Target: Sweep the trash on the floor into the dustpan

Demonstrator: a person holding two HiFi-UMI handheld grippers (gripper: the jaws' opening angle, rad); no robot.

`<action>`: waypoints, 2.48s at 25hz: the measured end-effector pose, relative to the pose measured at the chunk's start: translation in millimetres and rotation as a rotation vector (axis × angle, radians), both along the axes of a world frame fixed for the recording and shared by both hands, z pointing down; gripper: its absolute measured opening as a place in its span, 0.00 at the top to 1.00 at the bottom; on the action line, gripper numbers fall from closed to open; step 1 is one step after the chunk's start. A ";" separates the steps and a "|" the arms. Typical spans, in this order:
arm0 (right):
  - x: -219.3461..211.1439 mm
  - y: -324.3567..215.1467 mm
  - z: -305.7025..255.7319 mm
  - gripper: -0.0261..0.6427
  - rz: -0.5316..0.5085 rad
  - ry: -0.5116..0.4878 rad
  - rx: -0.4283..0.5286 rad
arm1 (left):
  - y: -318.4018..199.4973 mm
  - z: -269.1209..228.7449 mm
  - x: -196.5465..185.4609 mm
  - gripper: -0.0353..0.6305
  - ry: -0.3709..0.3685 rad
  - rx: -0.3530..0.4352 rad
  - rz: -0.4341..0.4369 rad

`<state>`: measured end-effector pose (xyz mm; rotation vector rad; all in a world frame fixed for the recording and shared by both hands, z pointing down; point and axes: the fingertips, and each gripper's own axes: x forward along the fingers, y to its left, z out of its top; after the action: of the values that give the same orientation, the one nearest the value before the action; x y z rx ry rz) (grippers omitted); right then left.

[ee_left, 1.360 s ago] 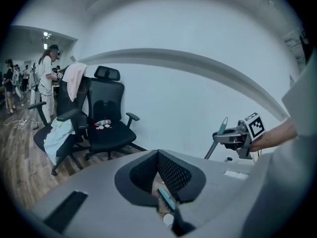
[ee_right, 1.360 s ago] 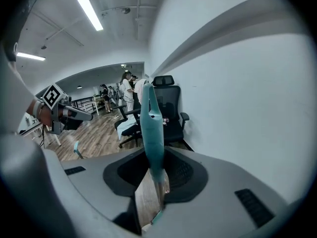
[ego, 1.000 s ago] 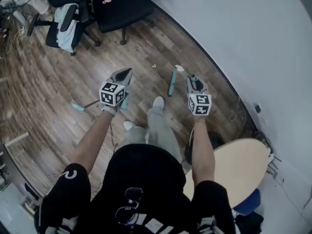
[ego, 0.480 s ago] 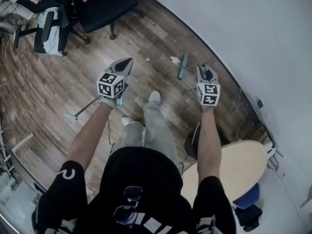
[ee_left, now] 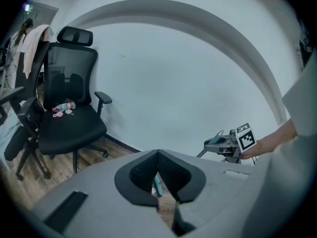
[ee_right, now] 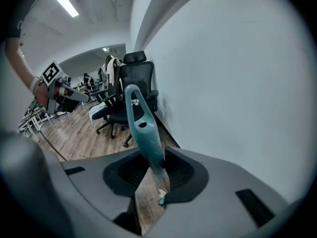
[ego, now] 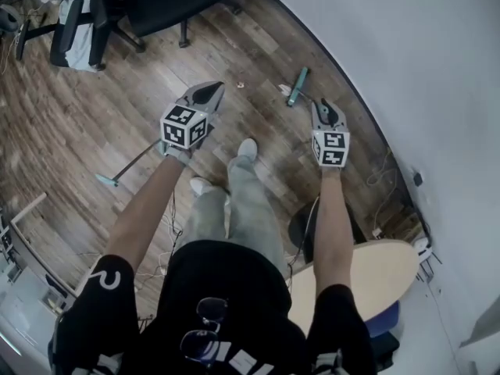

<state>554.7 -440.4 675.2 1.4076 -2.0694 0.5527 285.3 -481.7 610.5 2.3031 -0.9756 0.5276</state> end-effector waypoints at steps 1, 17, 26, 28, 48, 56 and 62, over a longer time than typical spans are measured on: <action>-7.6 -1.3 0.8 0.83 -0.007 -0.009 -0.001 | 0.7 3.4 -4.5 0.95 0.000 -0.005 -0.009; -130.8 1.2 5.4 0.82 -0.118 -0.063 0.019 | 44.4 20.7 -110.8 0.95 -0.004 -0.021 -0.163; -214.1 17.6 6.0 0.82 -0.219 -0.090 0.024 | 90.9 15.3 -189.4 0.95 -0.014 -0.015 -0.272; -234.4 24.1 7.6 0.82 -0.260 -0.091 0.019 | 101.7 15.3 -206.2 0.95 -0.017 -0.015 -0.299; -355.8 146.5 19.4 0.82 -0.611 -0.032 -0.047 | 208.6 6.0 -294.7 0.95 -0.014 0.001 -0.422; -369.1 204.0 27.5 0.82 -0.721 0.021 -0.066 | 241.9 2.3 -304.6 0.95 -0.016 0.009 -0.424; -384.1 240.3 27.0 0.82 -0.723 0.006 -0.075 | 268.7 -1.8 -318.6 0.95 -0.017 0.020 -0.424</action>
<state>170.5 -200.1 702.2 0.5377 -2.3212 0.3064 -33.3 -213.0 608.8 2.0250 -1.4333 0.3598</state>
